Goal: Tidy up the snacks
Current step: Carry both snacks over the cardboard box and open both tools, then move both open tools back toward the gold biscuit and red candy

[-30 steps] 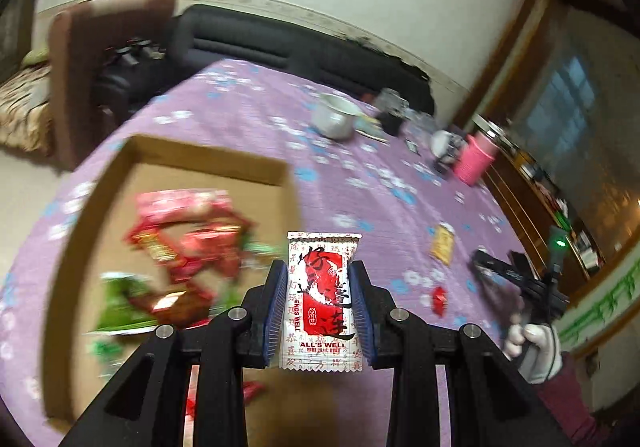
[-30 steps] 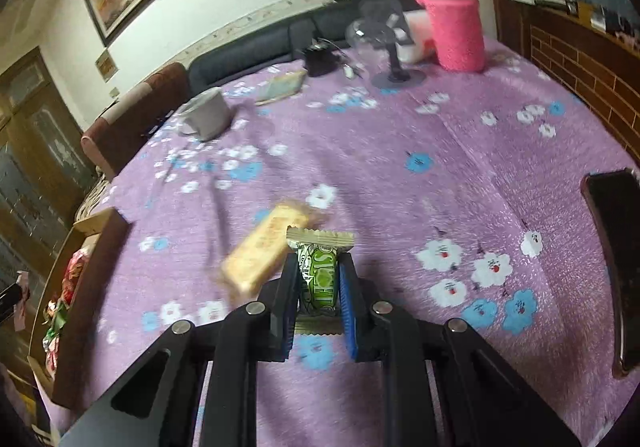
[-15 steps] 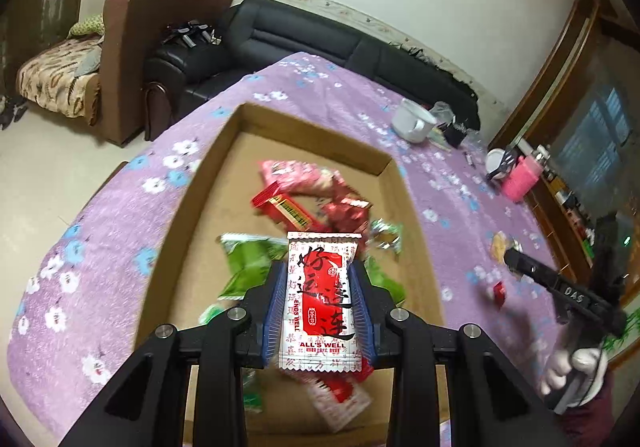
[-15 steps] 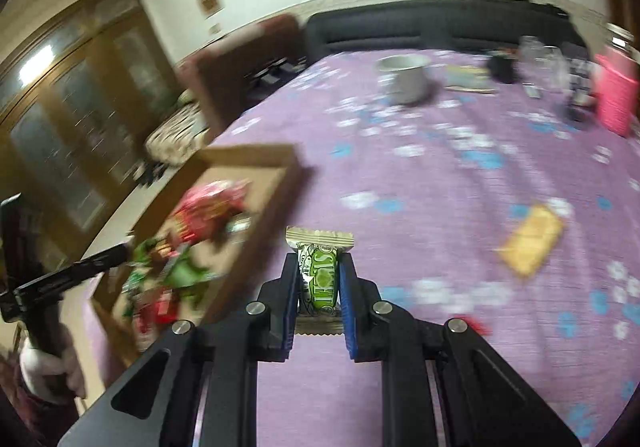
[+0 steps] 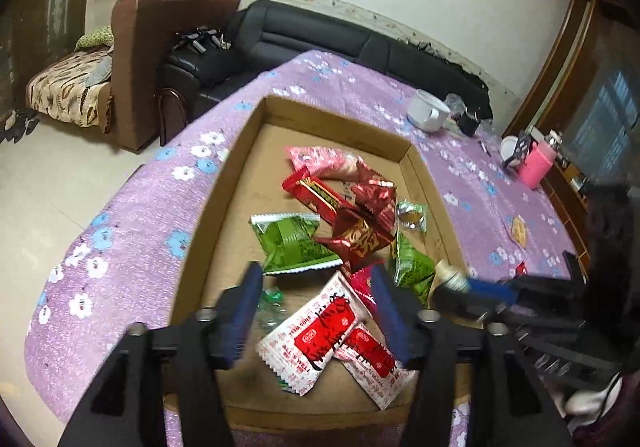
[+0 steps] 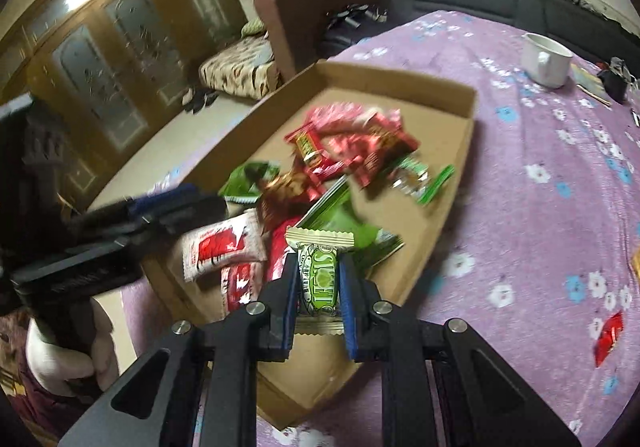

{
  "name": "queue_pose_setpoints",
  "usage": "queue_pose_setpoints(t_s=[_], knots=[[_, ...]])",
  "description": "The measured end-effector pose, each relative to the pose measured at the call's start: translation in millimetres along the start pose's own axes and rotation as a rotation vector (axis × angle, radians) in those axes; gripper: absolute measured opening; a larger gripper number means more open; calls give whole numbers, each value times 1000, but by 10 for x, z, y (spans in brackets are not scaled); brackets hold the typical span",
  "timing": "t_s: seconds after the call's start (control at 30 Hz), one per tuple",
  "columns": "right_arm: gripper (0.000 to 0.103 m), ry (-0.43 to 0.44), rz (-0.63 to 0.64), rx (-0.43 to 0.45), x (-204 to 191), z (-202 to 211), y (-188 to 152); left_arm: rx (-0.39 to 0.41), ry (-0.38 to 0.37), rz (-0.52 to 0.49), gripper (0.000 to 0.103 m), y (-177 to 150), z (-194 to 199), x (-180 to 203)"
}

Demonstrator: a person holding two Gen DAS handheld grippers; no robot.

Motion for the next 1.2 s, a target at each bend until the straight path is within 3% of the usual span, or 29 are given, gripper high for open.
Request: queue_pose_setpoints(t_s=[0.17, 0.27, 0.47, 0.53, 0.73, 1.2], knots=[[20, -45, 36, -5, -121, -68, -88, 39, 0, 26, 70, 38, 144, -87], [33, -42, 33, 12, -140, -16, -93, 52, 11, 27, 71, 48, 201, -98], [36, -58, 30, 70, -162, 187, -104, 66, 20, 27, 80, 42, 260, -61], [43, -65, -4, 107, -128, 296, -125, 61, 18, 27, 83, 31, 263, -46], [46, -60, -68, 188, -40, 543, -190, 48, 31, -2, 85, 16, 245, 85], [51, -46, -125, 200, 117, 598, -314, 35, 155, -128, 90, -27, 203, 454]])
Point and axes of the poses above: each gripper's, at about its wrist camera, not at the fingertips, and z roughly against the way its jaws point, x to its right, y to its top, the point moved 1 cm from there along -z, roughly the way its jaws point, and after that the axes turned 2 degrees about -z, right-handed, at the moved point
